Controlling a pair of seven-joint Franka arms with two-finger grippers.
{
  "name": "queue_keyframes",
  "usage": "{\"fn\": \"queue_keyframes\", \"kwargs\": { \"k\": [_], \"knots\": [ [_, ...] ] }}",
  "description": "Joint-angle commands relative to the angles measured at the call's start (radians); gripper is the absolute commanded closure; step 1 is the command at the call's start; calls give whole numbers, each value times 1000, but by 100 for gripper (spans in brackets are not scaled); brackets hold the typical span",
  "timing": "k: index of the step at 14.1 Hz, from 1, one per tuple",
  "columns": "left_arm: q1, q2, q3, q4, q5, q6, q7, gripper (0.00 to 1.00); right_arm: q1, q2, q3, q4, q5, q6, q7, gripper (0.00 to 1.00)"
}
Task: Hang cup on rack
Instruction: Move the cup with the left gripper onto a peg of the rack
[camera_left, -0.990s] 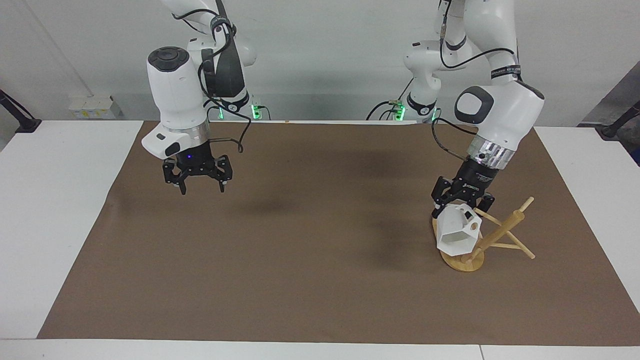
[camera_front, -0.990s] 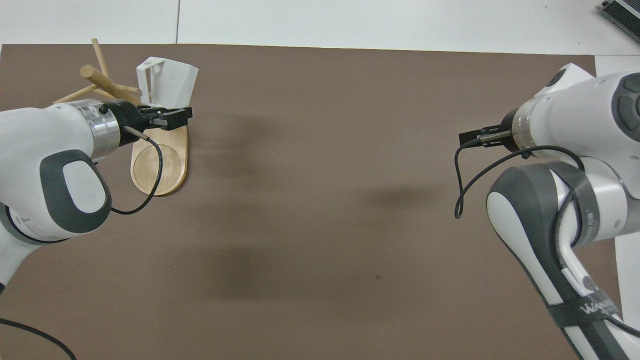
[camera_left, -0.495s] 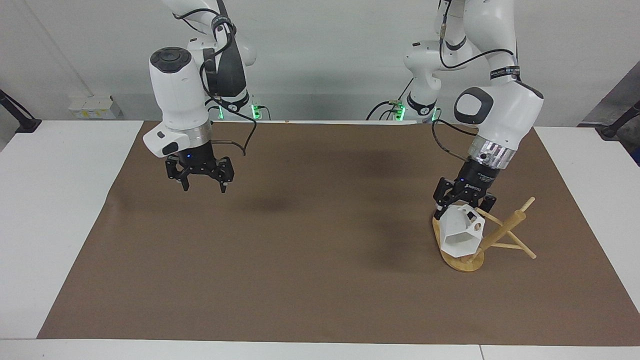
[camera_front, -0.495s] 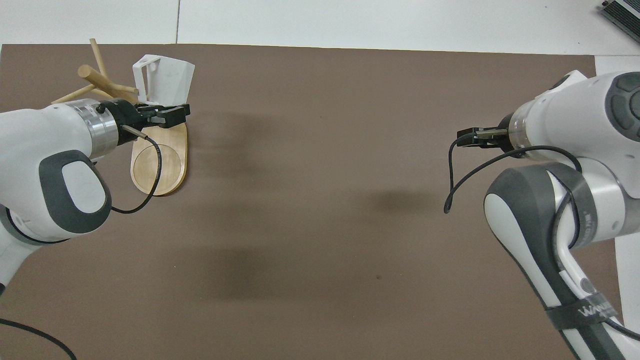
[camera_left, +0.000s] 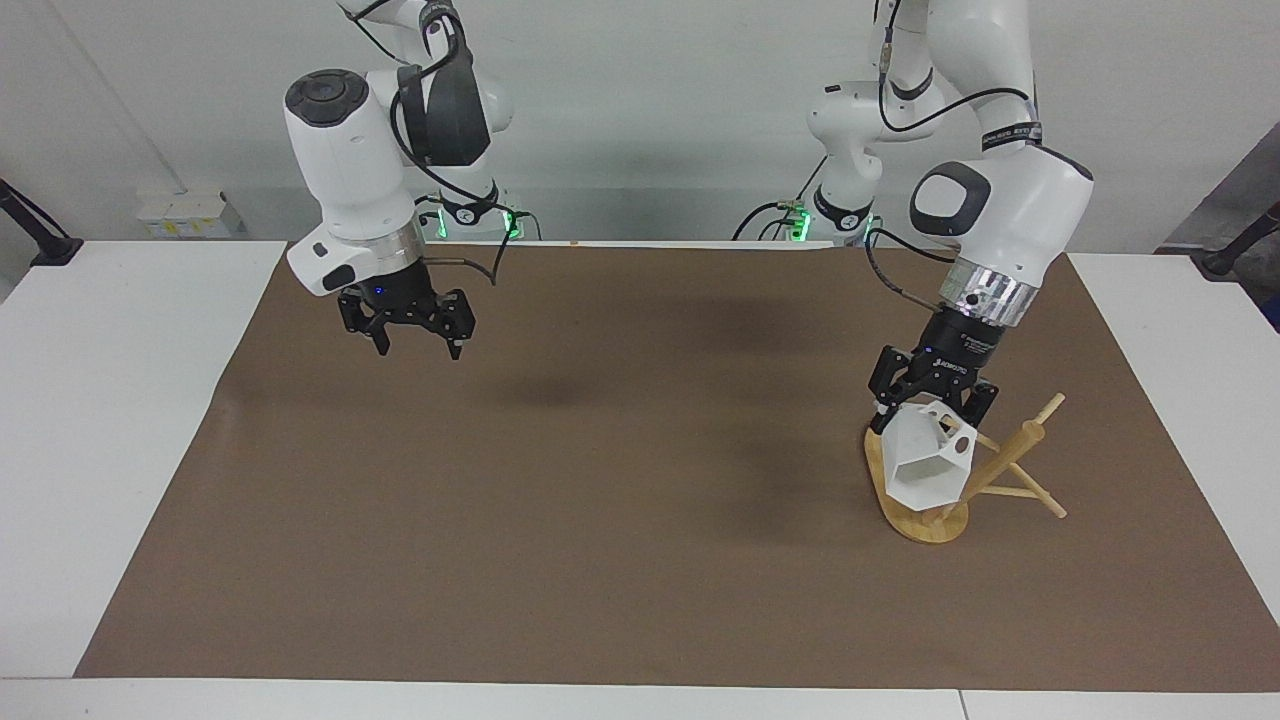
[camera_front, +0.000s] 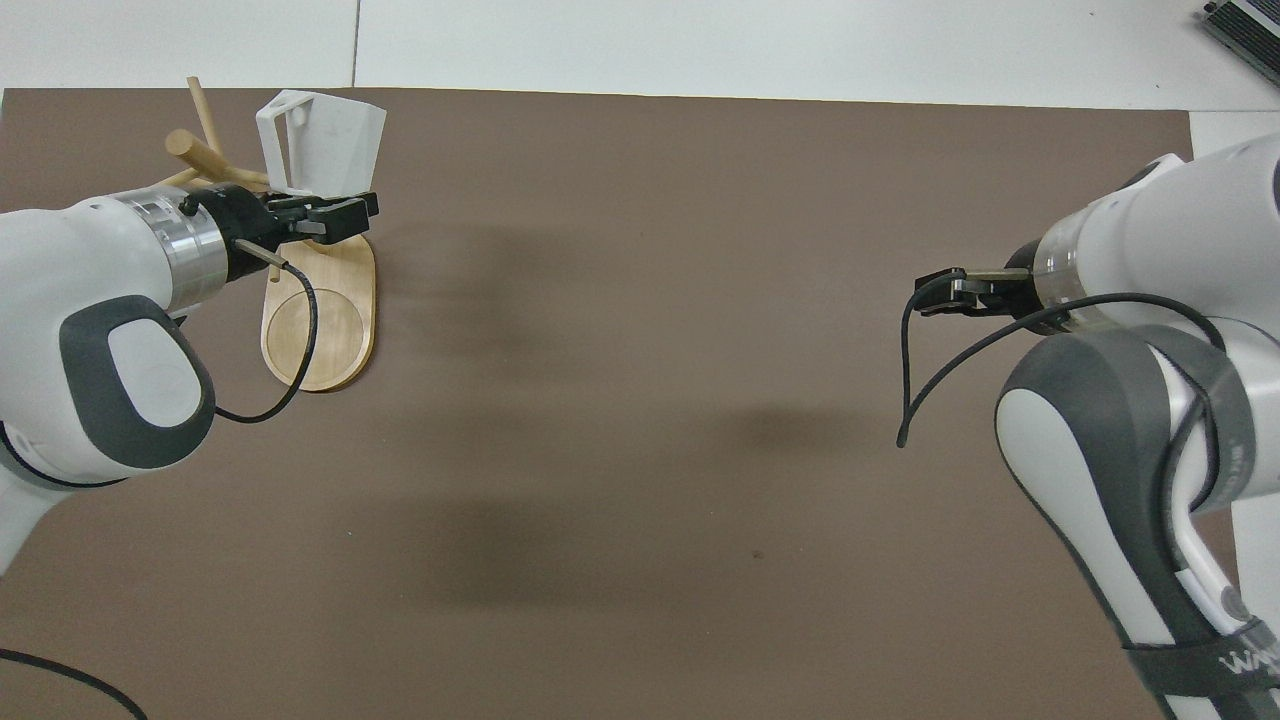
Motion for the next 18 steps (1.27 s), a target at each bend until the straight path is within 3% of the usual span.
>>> {"fn": "queue_keyframes", "kwargs": {
  "k": [1, 8, 18],
  "knots": [
    [0, -9, -5, 7, 38, -12, -229, 100, -13, -4, 6, 5, 49, -17, 4, 0],
    [27, -17, -4, -14, 36, -17, -218, 100, -15, -4, 6, 2, 50, -9, -11, 0],
    [49, -54, -2, -120, 36, 11, -211, 100, -16, -6, 6, 0, 50, -3, -13, 0]
  ]
}}
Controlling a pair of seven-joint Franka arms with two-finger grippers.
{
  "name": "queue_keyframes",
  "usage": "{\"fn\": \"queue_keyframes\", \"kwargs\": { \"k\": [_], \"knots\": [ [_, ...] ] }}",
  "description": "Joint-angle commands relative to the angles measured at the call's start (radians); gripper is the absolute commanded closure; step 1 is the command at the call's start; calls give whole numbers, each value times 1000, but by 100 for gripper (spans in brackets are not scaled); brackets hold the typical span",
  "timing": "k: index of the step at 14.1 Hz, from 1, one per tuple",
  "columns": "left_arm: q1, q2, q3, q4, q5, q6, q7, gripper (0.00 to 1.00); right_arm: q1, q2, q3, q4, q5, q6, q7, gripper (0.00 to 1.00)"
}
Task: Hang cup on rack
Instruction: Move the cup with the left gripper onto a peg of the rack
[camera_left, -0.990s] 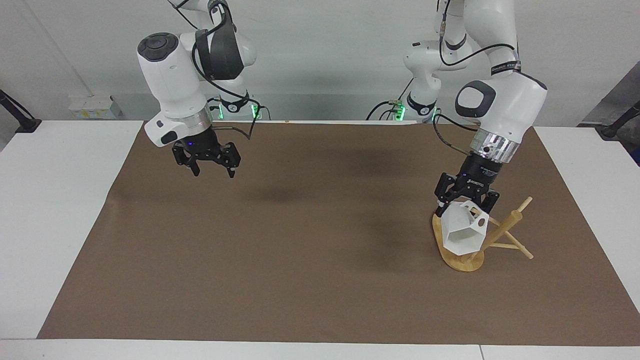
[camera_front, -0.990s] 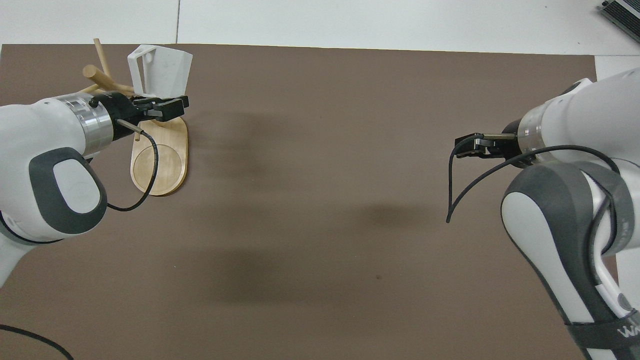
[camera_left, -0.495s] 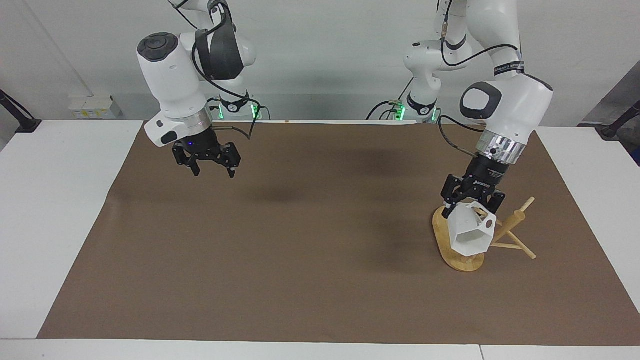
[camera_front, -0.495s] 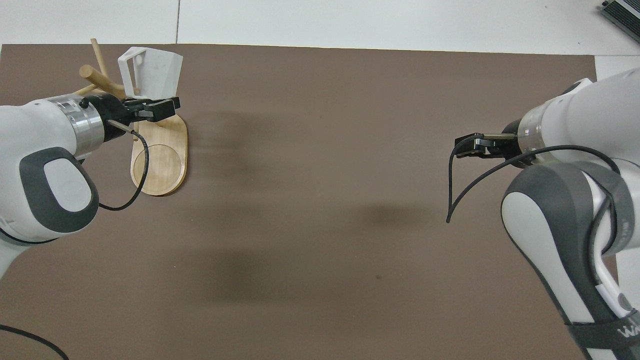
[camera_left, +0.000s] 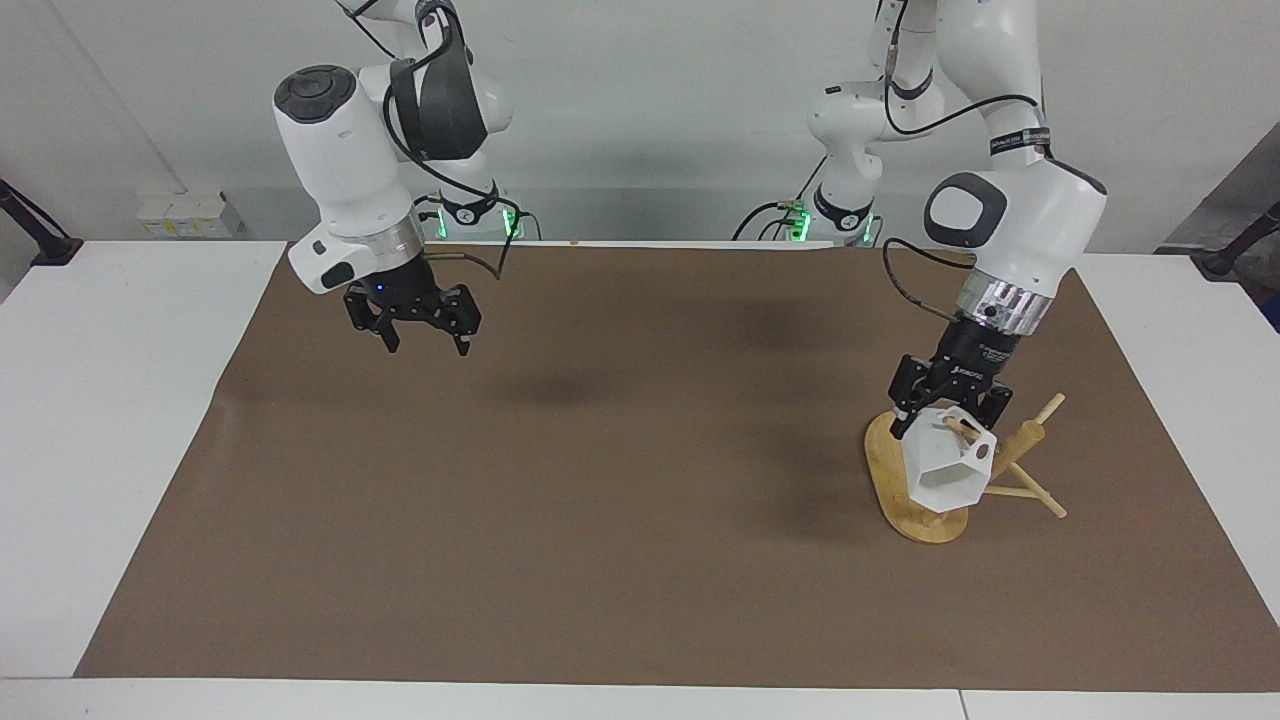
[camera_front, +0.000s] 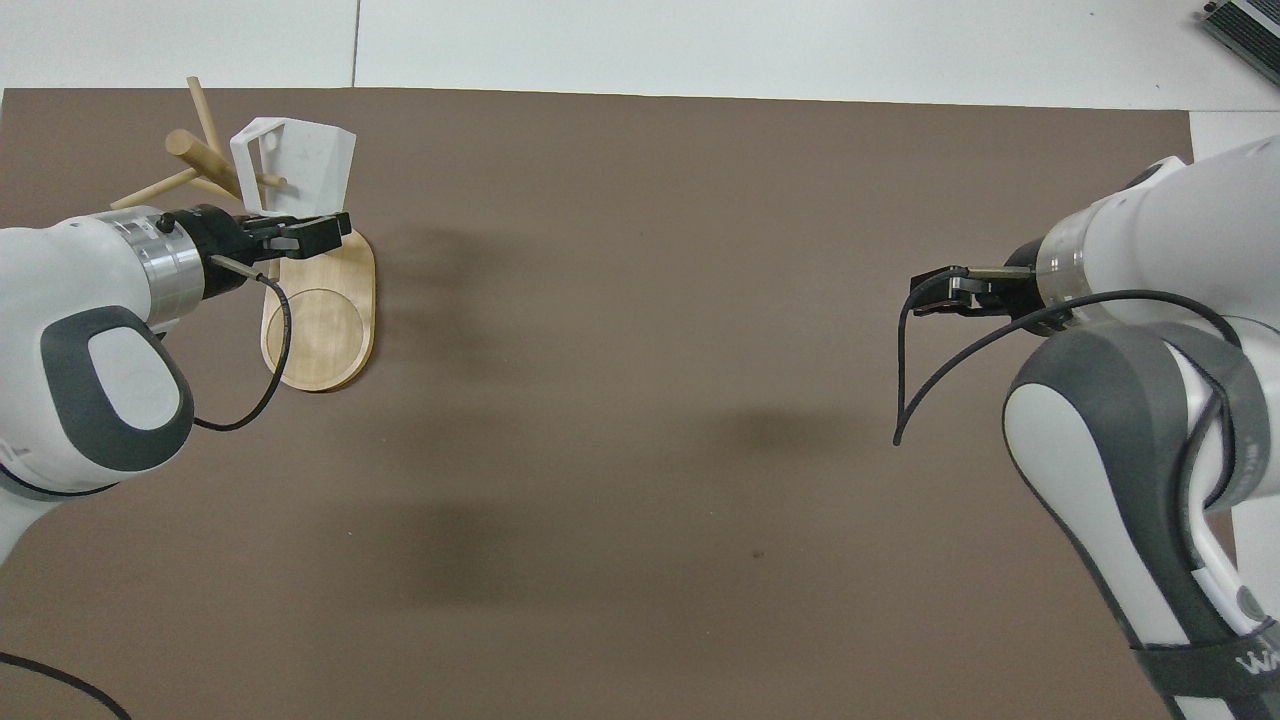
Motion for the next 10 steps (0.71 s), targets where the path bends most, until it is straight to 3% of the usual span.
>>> {"fn": "queue_keyframes", "kwargs": {
  "k": [1, 2, 3, 4, 6, 10],
  "knots": [
    [0, -49, -9, -51, 39, 7, -212, 100, -13, -5, 6, 0, 24, -3, -13, 0],
    [3, -51, -8, -51, 39, 2, -212, 100, -13, -5, 6, 0, 24, -2, -13, 0],
    [11, -51, -8, -51, 39, 1, -213, 91, -13, -5, 6, -1, 24, 0, -13, 0],
    [14, -51, -8, -51, 41, -5, -212, 75, -13, -5, 4, -1, 24, 1, -13, 0],
    [17, -52, -6, -49, 42, -21, -206, 12, -15, -5, 3, -4, 23, 6, -13, 0],
    [33, -55, -3, -22, 48, -89, -121, 11, -26, -5, 1, -6, 9, 17, -80, 0]
  ]
}}
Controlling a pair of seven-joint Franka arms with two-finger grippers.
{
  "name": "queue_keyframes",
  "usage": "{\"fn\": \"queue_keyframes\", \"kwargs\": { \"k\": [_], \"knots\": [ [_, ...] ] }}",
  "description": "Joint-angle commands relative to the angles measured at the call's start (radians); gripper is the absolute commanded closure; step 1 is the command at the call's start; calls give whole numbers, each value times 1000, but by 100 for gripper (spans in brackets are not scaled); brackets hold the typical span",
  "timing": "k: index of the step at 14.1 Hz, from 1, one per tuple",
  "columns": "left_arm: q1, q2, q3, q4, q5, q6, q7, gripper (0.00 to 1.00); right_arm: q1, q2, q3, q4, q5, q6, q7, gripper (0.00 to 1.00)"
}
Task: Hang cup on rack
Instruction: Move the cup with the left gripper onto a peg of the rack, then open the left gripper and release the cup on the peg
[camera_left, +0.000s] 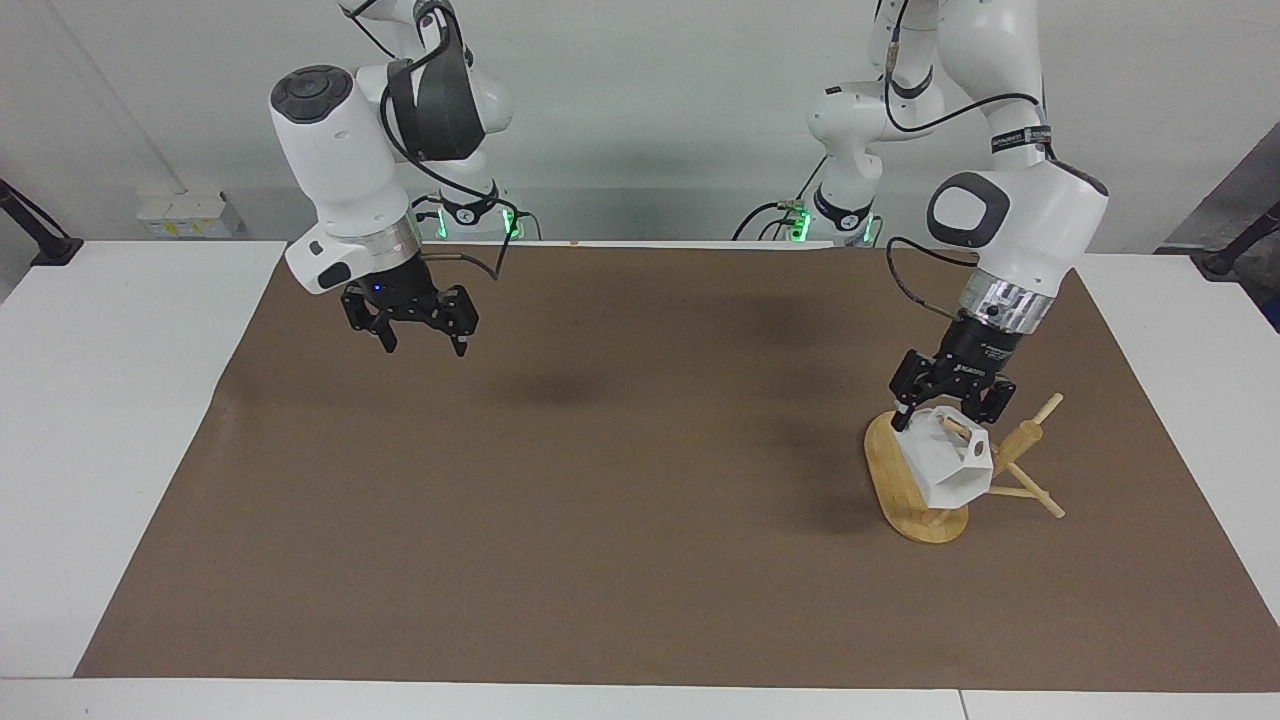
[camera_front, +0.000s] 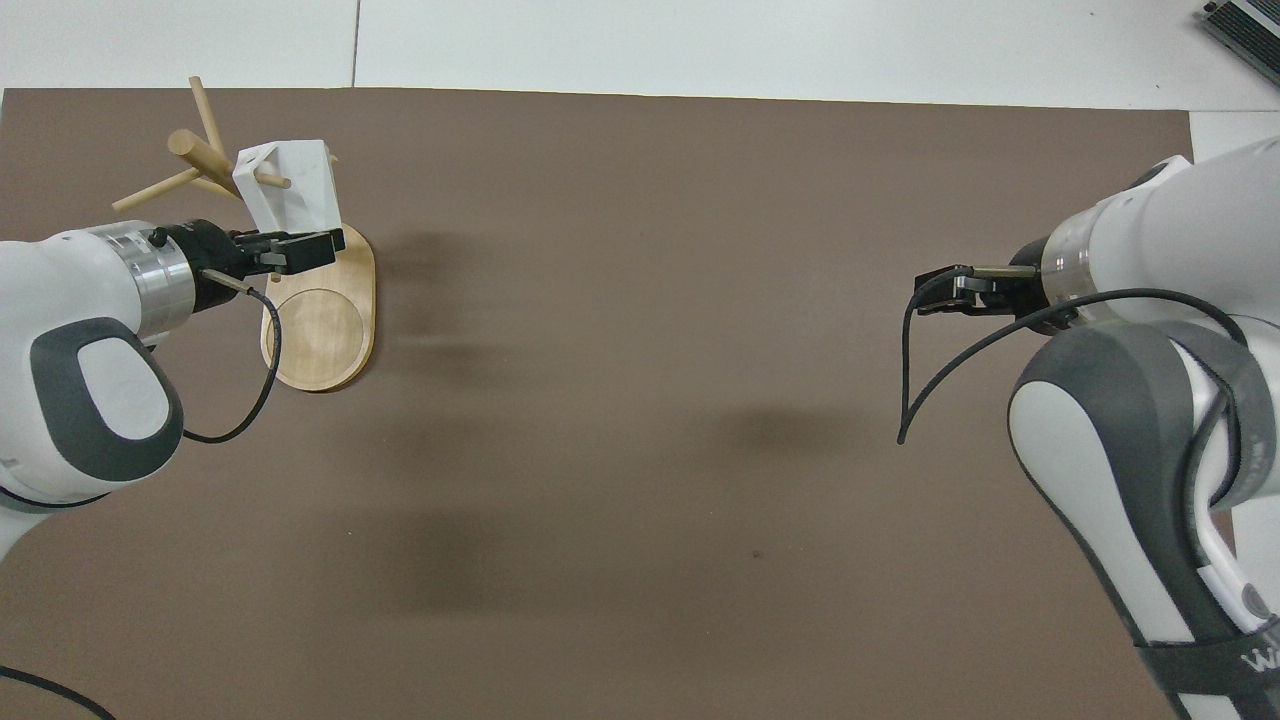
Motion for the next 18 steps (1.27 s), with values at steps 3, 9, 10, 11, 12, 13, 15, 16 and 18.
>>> {"fn": "queue_keyframes", "kwargs": {
  "k": [3, 9, 10, 11, 12, 13, 15, 16, 18],
  "knots": [
    [22, -58, 1, 33, 52, -151, -43, 10, -27, -5, 6, -9, 9, 24, -74, 0],
    [23, -104, -2, 125, 260, -297, 221, 8, -27, -5, 4, -9, -12, 25, -74, 0],
    [25, -104, 0, 139, 262, -311, 293, 7, -27, -5, 4, -9, -29, 27, -76, 0],
    [25, -105, 0, 147, 263, -335, 379, 5, -27, -5, 4, -9, -35, 27, -79, 0],
    [23, -105, 0, 160, 263, -352, 480, 3, -27, -5, 4, -9, -37, 31, -85, 0],
    [20, -105, 0, 173, 268, -378, 575, 0, -28, -5, 4, -10, -37, 41, -99, 0],
    [20, -105, 0, 206, 275, -464, 802, 0, -36, -5, 3, -10, -38, 41, -125, 0],
    [22, -107, 0, 226, 276, -512, 927, 0, -39, -5, 3, -10, -38, 41, -127, 0],
    [23, -107, 1, 265, 286, -594, 1153, 0, -40, -5, 4, -10, -38, 36, -127, 0]
  ]
}}
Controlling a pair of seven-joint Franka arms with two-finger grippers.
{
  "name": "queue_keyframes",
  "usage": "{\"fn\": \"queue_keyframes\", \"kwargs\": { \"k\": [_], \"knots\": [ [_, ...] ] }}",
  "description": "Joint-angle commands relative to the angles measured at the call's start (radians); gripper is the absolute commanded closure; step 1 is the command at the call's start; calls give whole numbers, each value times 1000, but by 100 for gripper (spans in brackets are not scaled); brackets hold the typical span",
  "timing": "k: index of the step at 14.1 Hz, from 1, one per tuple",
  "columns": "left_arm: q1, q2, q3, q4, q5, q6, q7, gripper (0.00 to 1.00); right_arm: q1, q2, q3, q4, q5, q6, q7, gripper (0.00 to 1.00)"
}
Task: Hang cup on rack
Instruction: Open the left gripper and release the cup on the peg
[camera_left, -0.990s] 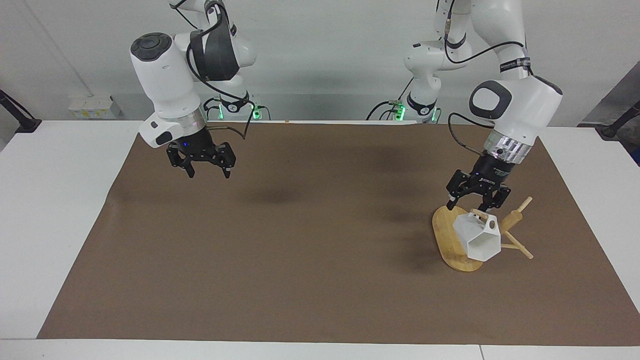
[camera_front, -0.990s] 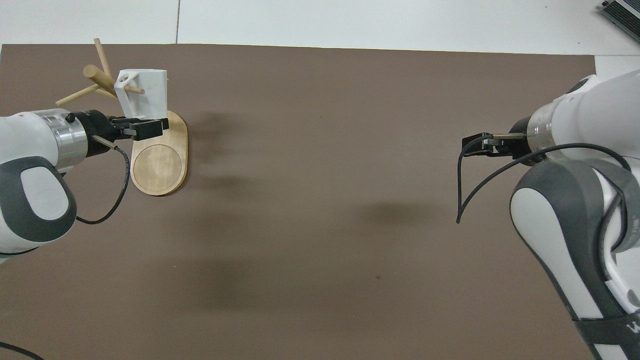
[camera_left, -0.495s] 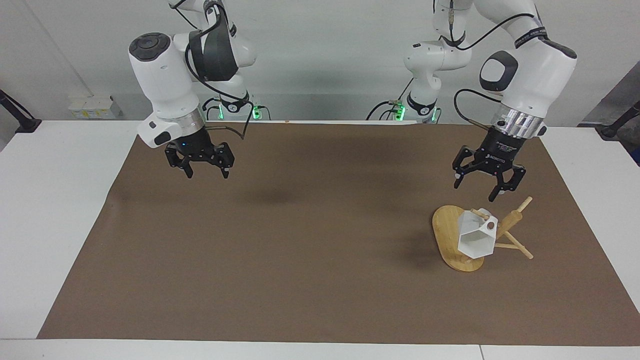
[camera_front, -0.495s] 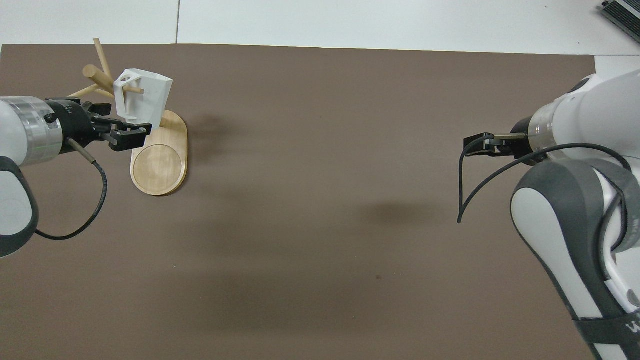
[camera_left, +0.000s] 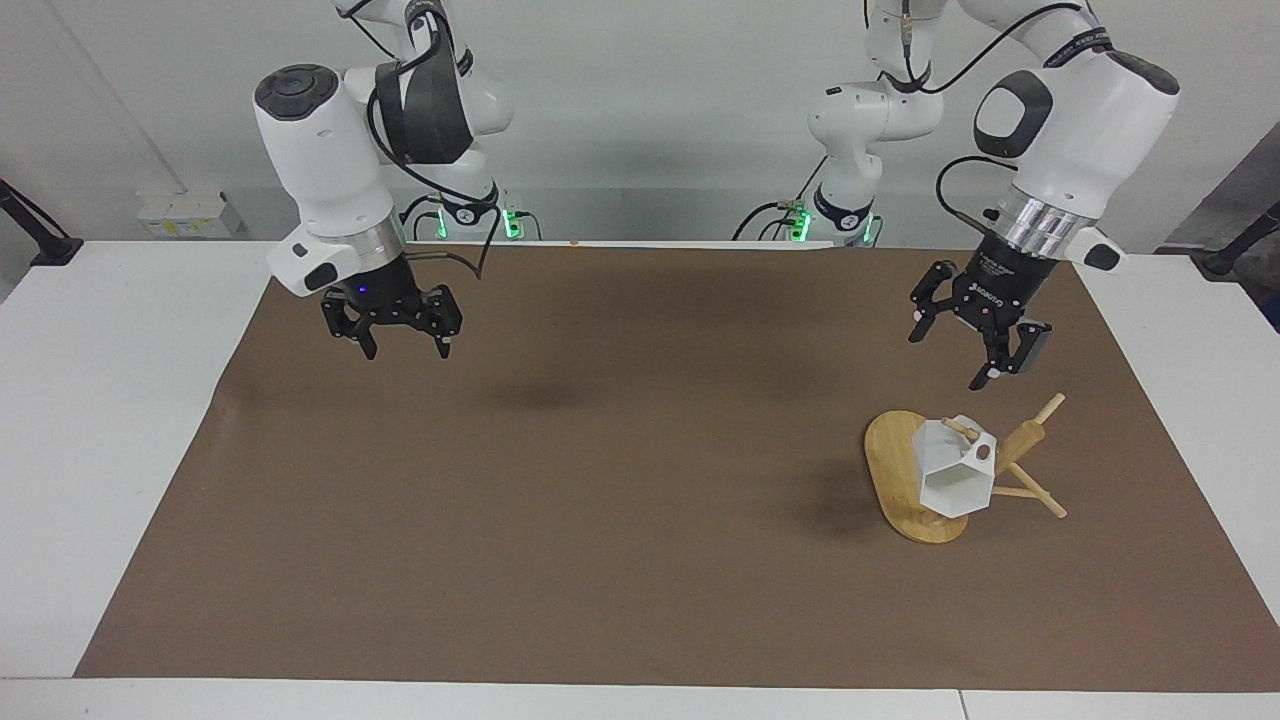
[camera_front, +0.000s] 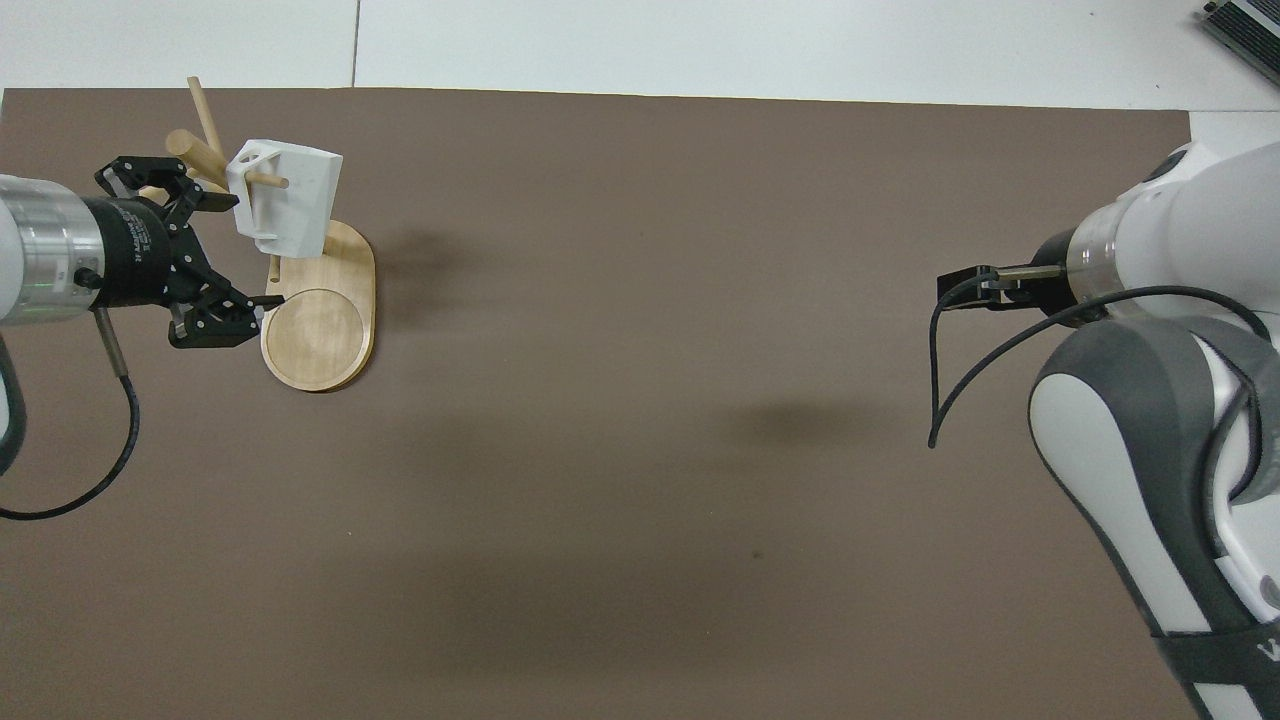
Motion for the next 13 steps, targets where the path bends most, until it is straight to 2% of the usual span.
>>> {"fn": "queue_keyframes", "kwargs": {
  "k": [1, 4, 9, 13],
  "knots": [
    [10, -1, -4, 64, 46, -124, 297, 0, -16, -5, 9, -7, -12, 4, -23, 0],
    [7, -1, -4, 116, 121, -212, 656, 0, -14, -5, 9, 16, -9, -38, -21, 0],
    [-5, 6, -11, 157, 231, -276, 1080, 0, -16, -5, 6, 88, -6, -125, -18, 0],
    [-2, 35, -15, 255, 290, -356, 1428, 0, -22, -5, 4, 146, -4, -197, -18, 0]
  ]
}}
